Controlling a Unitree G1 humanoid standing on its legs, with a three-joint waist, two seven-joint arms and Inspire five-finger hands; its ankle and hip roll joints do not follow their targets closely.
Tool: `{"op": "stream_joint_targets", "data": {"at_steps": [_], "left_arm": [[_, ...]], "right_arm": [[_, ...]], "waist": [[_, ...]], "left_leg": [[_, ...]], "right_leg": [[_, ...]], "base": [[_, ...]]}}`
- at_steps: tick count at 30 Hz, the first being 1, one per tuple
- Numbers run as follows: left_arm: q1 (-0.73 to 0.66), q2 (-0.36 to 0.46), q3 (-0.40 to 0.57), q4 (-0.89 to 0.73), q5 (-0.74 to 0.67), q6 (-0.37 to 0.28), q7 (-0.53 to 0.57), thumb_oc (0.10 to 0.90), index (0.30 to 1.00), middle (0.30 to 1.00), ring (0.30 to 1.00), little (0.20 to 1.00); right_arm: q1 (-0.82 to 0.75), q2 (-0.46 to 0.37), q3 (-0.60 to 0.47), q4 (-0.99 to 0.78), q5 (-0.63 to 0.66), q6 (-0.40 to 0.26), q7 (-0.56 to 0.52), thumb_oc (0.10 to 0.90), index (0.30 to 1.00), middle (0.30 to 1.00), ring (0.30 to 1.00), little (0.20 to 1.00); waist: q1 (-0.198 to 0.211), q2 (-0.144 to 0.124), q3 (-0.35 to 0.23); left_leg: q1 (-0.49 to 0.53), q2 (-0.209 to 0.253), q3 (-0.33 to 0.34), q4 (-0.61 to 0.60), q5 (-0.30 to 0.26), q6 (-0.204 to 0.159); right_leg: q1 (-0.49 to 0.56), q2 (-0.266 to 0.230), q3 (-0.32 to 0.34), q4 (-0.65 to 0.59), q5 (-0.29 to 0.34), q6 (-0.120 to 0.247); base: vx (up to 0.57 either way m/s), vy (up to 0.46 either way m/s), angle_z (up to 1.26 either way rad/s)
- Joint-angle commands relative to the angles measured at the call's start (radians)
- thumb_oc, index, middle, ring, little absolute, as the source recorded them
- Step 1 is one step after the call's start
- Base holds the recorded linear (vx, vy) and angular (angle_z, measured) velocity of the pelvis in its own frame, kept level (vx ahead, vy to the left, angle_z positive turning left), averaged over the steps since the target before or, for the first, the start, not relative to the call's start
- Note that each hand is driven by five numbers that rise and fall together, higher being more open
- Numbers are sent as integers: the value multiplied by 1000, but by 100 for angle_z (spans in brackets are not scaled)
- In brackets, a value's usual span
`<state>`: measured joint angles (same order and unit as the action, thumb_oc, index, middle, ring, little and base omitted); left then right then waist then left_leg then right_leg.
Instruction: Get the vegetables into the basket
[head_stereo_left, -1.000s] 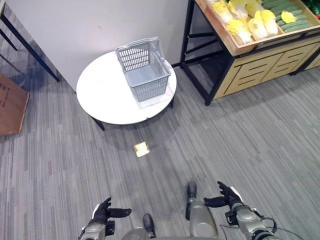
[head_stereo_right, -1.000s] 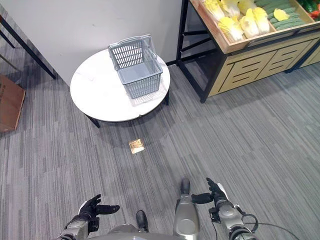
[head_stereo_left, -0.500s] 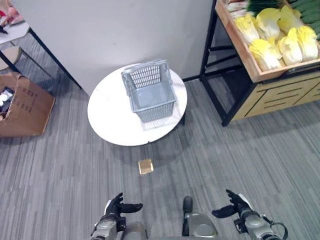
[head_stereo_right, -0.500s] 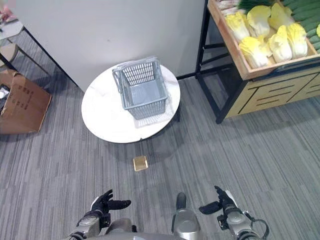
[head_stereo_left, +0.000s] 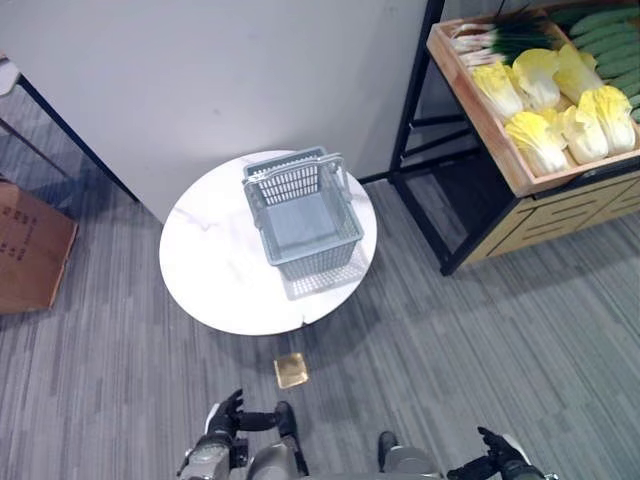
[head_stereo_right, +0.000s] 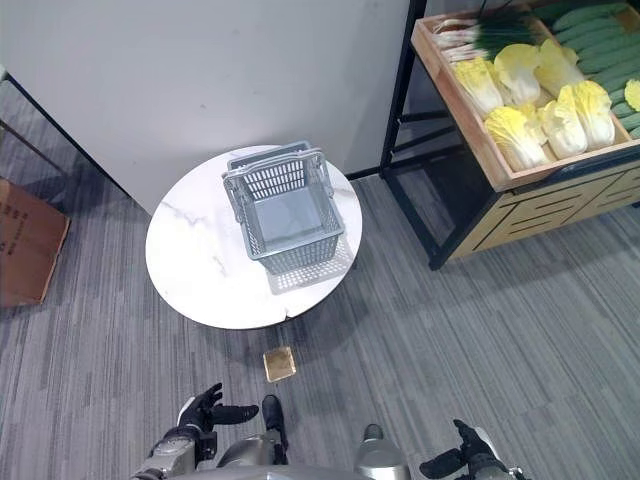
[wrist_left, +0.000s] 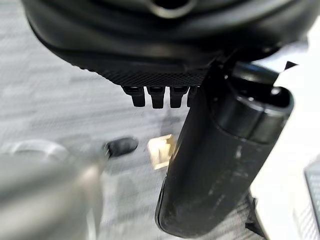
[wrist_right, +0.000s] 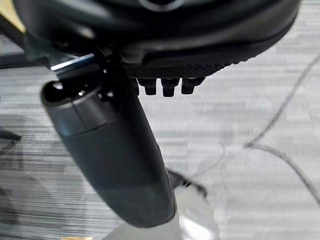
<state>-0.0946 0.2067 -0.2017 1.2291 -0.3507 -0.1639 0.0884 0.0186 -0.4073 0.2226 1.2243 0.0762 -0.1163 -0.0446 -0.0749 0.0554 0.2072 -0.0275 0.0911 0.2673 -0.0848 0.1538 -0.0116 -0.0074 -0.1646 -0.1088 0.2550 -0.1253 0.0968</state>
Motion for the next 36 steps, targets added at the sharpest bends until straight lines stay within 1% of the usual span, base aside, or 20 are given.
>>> {"op": "stream_joint_targets", "data": {"at_steps": [1, 4, 5, 6, 7, 9, 11, 12, 13, 14, 15, 17, 23, 26, 27, 29, 30, 31, 34, 36], "left_arm": [[-25, 89, 43, -38, 11, -40, 19, 900, 1000, 1000, 1000, 1000], [-23, 96, 51, -39, 8, -38, 21, 900, 1000, 1000, 1000, 1000], [-26, 97, 54, -34, 8, -35, 19, 900, 1000, 1000, 1000, 1000], [-29, 102, 57, -19, 11, -32, 18, 900, 1000, 1000, 1000, 1000], [-29, 102, 58, -19, 11, -32, 18, 900, 1000, 1000, 1000, 1000], [-41, 108, 60, 6, 15, -32, 21, 900, 1000, 1000, 1000, 1000], [-48, 107, 61, 26, 16, -30, 23, 900, 1000, 1000, 1000, 1000], [-46, 107, 60, 29, 16, -30, 23, 900, 1000, 1000, 1000, 1000], [-46, 107, 60, 29, 16, -31, 23, 900, 1000, 1000, 1000, 1000], [-32, 96, 66, 41, 19, -27, 16, 900, 1000, 1000, 1000, 1000], [-32, 95, 66, 41, 19, -27, 16, 900, 1000, 1000, 1000, 1000], [-12, 85, 67, 56, 35, -22, 9, 900, 1000, 1000, 1000, 1000], [6, 75, 66, 64, 45, -16, 7, 900, 1000, 1000, 1000, 1000], [10, 62, 54, 58, 51, -18, 13, 900, 1000, 1000, 1000, 1000], [14, 58, 51, 50, 51, -22, 14, 900, 1000, 1000, 1000, 1000], [42, 59, 48, 9, 55, -31, 6, 900, 1000, 1000, 1000, 1000], [68, 67, 53, -15, 63, -34, -4, 900, 1000, 1000, 1000, 1000], [68, 66, 52, -15, 63, -33, -3, 900, 1000, 1000, 1000, 1000], [92, 65, 71, -15, 76, -32, -21, 900, 1000, 1000, 1000, 1000], [96, 62, 91, -12, 73, -29, -23, 900, 1000, 1000, 1000, 1000]], "right_arm": [[-78, 5, 14, -46, -4, -26, -18, 900, 1000, 1000, 1000, 1000], [-85, 14, 26, -56, -5, -24, -13, 900, 1000, 1000, 1000, 1000], [-86, 17, 33, -58, -7, -24, -11, 900, 1000, 1000, 1000, 1000], [-87, 21, 40, -58, -7, -22, -9, 900, 1000, 1000, 1000, 1000], [-87, 21, 40, -58, -7, -22, -9, 900, 1000, 1000, 1000, 1000], [-95, 31, 48, -58, -6, -23, -8, 900, 1000, 1000, 1000, 1000], [-100, 39, 52, -53, -1, -25, -11, 900, 1000, 1000, 1000, 1000], [-99, 42, 55, -50, 0, -25, -10, 900, 1000, 1000, 1000, 1000], [-99, 42, 55, -50, 0, -25, -10, 900, 1000, 1000, 1000, 1000], [-91, 47, 61, -29, -8, -20, -4, 900, 1000, 1000, 1000, 1000], [-91, 47, 61, -29, -8, -20, -4, 900, 1000, 1000, 1000, 1000], [-78, 38, 54, -6, -20, -15, 4, 900, 1000, 1000, 1000, 1000], [-66, 21, 51, -2, -33, -13, -1, 900, 1000, 1000, 1000, 1000], [-81, -26, 37, -29, -41, -32, -36, 900, 1000, 1000, 1000, 1000], [-86, -47, 35, -53, -55, -37, -46, 900, 1000, 1000, 1000, 1000], [-73, -184, 93, -227, -240, -52, -59, 900, 1000, 1000, 1000, 1000], [-59, -351, 99, -424, -404, -74, -75, 900, 1000, 1000, 1000, 1000], [-56, -352, 97, -427, -404, -73, -74, 900, 1000, 1000, 1000, 1000], [-33, -605, 52, -762, -570, -113, -56, 900, 1000, 1000, 1000, 1000], [-17, -686, -7, -934, -579, -138, -39, 900, 1000, 1000, 1000, 1000]], "waist": [[29, -73, 17], [28, -65, 22], [24, -63, 20], [22, -64, 17], [20, -63, 19], [14, -68, 18], [1, -74, 25], [-2, -78, 25], [-2, -78, 26], [4, -83, 21], [4, -83, 21], [8, -75, 0], [14, -67, -13], [16, -64, -20], [16, -65, -20], [19, -67, -22], [14, -71, -20], [14, -70, -23], [3, -78, -28], [0, -82, -34]], "left_leg": [[-18, -11, 16, 106, -124, -44], [18, -24, 22, 86, -140, -32], [31, -26, 21, 76, -141, -32], [53, -28, 22, 49, -141, -40], [55, -27, 20, 48, -141, -41], [71, -20, 19, 27, -139, -55], [85, -13, 4, 37, -150, -67], [88, -12, -6, 46, -155, -69], [89, -12, -6, 47, -155, -69], [101, 0, -20, 75, -169, -81], [101, 1, -20, 76, -169, -81], [116, 15, -32, 50, -150, -94], [116, 37, -54, 8, -110, -115], [103, 51, -68, -2, -96, -128], [102, 53, -67, -2, -96, -129], [99, 58, -68, -2, -95, -135], [104, 60, -65, -2, -102, -138], [101, 59, -66, -2, -100, -138], [106, 60, -56, -2, -109, -139], [107, 58, -55, -2, -114, -138]], "right_leg": [[-8, -162, 33, 41, 327, 101], [-37, -159, 12, 96, 338, 102], [-59, -145, 12, 93, 329, 100], [-82, -135, -16, 32, 297, 99], [-79, -135, -19, 31, 296, 99], [-113, -123, -38, -80, 276, 106], [-112, -110, -20, -153, 268, 113], [-109, -105, 5, -156, 266, 116], [-107, -105, 5, -156, 265, 116], [-78, -81, 27, -166, 219, 107], [-77, -81, 26, -166, 219, 107], [-31, -60, 0, -200, 201, 91], [5, -35, -39, -249, 193, 80], [27, -22, -64, -301, 202, 79], [33, -20, -66, -314, 207, 80], [40, -18, -68, -331, 214, 82], [48, -20, -69, -336, 215, 88], [45, -21, -69, -336, 217, 88], [47, -24, -66, -333, 219, 95], [48, -28, -67, -331, 221, 97]], "base": [[173, 300, -18], [133, 175, -18], [193, 83, 3], [155, 40, 2], [133, -16, -5], [96, -81, 8], [126, -119, 13], [92, -87, 10], [141, -172, 52], [101, -138, 71], [127, -178, 80], [93, -162, 26], [30, -138, 9], [11, -111, 18], [15, -52, 8], [6, -22, 0], [14, -8, -6], [23, 14, -4], [14, 21, 0], [21, 39, -6]]}}
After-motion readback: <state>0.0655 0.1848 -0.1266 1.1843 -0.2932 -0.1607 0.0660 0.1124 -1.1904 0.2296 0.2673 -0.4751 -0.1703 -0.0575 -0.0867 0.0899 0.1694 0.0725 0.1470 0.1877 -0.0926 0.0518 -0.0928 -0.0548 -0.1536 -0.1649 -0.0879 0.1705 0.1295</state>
